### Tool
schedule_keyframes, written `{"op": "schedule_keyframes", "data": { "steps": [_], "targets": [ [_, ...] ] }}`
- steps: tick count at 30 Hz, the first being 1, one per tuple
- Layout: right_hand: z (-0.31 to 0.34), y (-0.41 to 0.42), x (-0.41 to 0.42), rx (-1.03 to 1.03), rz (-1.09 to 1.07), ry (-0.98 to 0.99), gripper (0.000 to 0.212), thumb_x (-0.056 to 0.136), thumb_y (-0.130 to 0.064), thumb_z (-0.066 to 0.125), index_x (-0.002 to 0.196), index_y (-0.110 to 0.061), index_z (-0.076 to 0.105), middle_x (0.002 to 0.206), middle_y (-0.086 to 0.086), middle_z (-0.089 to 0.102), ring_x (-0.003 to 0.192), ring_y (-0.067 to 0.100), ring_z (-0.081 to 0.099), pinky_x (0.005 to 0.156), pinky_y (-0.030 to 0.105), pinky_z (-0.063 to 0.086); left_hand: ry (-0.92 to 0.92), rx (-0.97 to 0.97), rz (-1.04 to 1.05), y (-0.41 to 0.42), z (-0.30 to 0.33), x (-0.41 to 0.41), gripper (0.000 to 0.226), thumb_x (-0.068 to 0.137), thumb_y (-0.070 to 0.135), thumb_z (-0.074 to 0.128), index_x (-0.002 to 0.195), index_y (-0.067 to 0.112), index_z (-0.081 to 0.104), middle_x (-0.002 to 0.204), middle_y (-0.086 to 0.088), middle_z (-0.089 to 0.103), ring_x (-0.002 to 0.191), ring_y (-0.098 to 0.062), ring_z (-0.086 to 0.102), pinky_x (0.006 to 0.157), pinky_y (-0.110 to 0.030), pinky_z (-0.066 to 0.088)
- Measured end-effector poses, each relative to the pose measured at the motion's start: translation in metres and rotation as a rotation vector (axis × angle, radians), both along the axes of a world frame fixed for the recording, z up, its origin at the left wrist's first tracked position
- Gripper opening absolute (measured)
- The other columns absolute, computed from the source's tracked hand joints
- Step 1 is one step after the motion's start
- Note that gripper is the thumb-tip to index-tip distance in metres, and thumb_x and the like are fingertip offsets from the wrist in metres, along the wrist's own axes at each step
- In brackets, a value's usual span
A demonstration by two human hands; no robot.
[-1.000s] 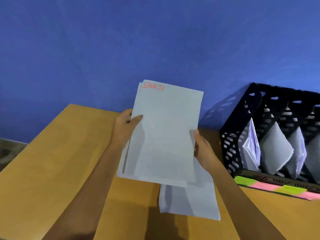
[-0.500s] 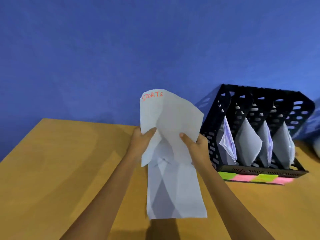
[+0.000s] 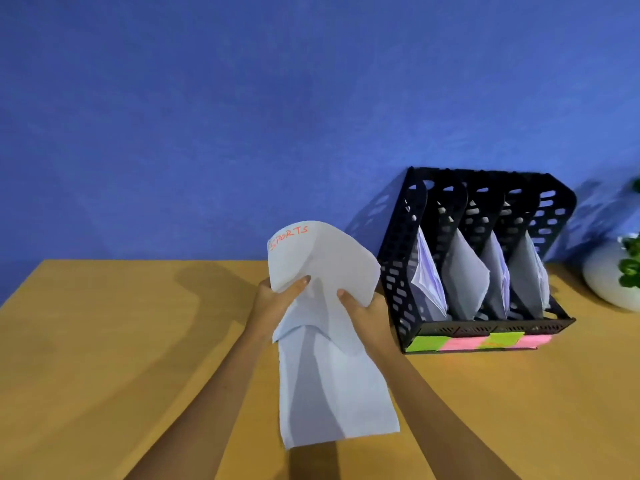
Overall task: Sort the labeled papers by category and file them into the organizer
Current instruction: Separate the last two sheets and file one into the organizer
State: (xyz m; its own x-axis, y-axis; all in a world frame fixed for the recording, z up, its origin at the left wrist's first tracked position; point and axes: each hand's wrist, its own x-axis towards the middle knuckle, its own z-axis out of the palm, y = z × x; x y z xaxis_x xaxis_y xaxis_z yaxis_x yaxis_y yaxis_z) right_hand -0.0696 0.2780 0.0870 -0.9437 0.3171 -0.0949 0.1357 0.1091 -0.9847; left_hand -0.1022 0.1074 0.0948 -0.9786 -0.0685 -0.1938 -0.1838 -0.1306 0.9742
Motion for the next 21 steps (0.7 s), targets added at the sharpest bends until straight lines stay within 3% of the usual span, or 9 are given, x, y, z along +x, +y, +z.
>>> {"op": "schedule_keyframes", "data": {
  "steps": [4, 7, 10, 13, 16, 19, 21],
  "targets": [
    [0.001, 0.001, 0.0, -0.014, -0.001, 0.036, 0.004, 0.082, -0.025, 0.068, 0.086, -0.027, 0.069, 0.089, -0.008, 0.074, 0.085, 0.014, 0.071, 0.072, 0.031, 0.058, 0.028, 0.035, -0.013, 0.0, 0.0, 0.0, 0.028, 0.062, 0.043, 0.084, 0.085, 0.032, 0.074, 0.087, 0.006, 0.076, 0.077, -0.01, 0.073, 0.058, -0.023, 0.057],
    [-0.008, 0.001, 0.004, 0.011, -0.009, -0.03, 0.018, 0.085, -0.021, 0.068, 0.099, -0.01, 0.068, 0.096, 0.008, 0.073, 0.09, 0.026, 0.07, 0.078, 0.042, 0.059, -0.013, 0.033, -0.03, 0.003, -0.014, 0.007, 0.018, 0.068, 0.034, 0.084, 0.082, 0.029, 0.074, 0.084, 0.008, 0.076, 0.075, -0.009, 0.073, 0.053, -0.018, 0.055],
    [-0.013, 0.002, 0.008, 0.076, 0.006, -0.02, 0.025, 0.089, -0.023, 0.064, 0.096, 0.0, 0.068, 0.094, 0.019, 0.071, 0.087, 0.033, 0.068, 0.077, 0.047, 0.057, -0.022, 0.033, 0.005, 0.006, -0.026, 0.014, 0.011, 0.074, 0.025, 0.081, 0.08, 0.028, 0.072, 0.079, 0.013, 0.076, 0.072, -0.004, 0.072, 0.05, -0.015, 0.053],
    [-0.008, 0.005, 0.008, 0.176, 0.007, 0.064, 0.021, 0.093, -0.025, 0.057, 0.095, -0.008, 0.069, 0.083, 0.011, 0.071, 0.079, 0.029, 0.066, 0.068, 0.036, 0.053, -0.034, -0.013, 0.0, 0.007, -0.023, 0.012, 0.012, 0.076, 0.033, 0.078, 0.084, 0.027, 0.071, 0.08, 0.014, 0.076, 0.074, -0.005, 0.072, 0.055, -0.018, 0.053],
    [0.0, 0.013, 0.009, 0.348, 0.027, 0.192, 0.026, 0.096, -0.018, 0.051, 0.119, -0.016, 0.064, 0.087, -0.002, 0.072, 0.077, 0.011, 0.065, 0.071, 0.023, 0.053, 0.01, -0.113, 0.02, 0.007, -0.011, 0.001, 0.017, 0.083, 0.032, 0.071, 0.095, 0.021, 0.07, 0.085, 0.006, 0.076, 0.081, -0.013, 0.071, 0.065, -0.026, 0.052],
    [0.009, 0.021, 0.012, 0.457, 0.076, 0.321, 0.063, 0.083, 0.014, 0.045, 0.132, -0.024, 0.056, 0.116, -0.019, 0.064, 0.1, -0.013, 0.057, 0.088, 0.002, 0.041, 0.103, -0.143, 0.167, 0.013, 0.011, -0.011, 0.028, 0.092, 0.018, 0.058, 0.119, 0.008, 0.058, 0.105, -0.003, 0.067, 0.098, -0.021, 0.062, 0.078, -0.027, 0.045],
    [0.012, 0.028, 0.015, 0.546, 0.07, 0.398, 0.083, 0.066, 0.025, 0.037, 0.131, -0.022, 0.057, 0.124, -0.011, 0.062, 0.11, -0.013, 0.052, 0.093, 0.0, 0.036, 0.041, -0.054, 0.209, 0.018, 0.029, -0.016, 0.028, 0.096, 0.026, 0.051, 0.12, 0.011, 0.054, 0.104, -0.001, 0.06, 0.097, -0.02, 0.057, 0.075, -0.025, 0.043]
  ]
}}
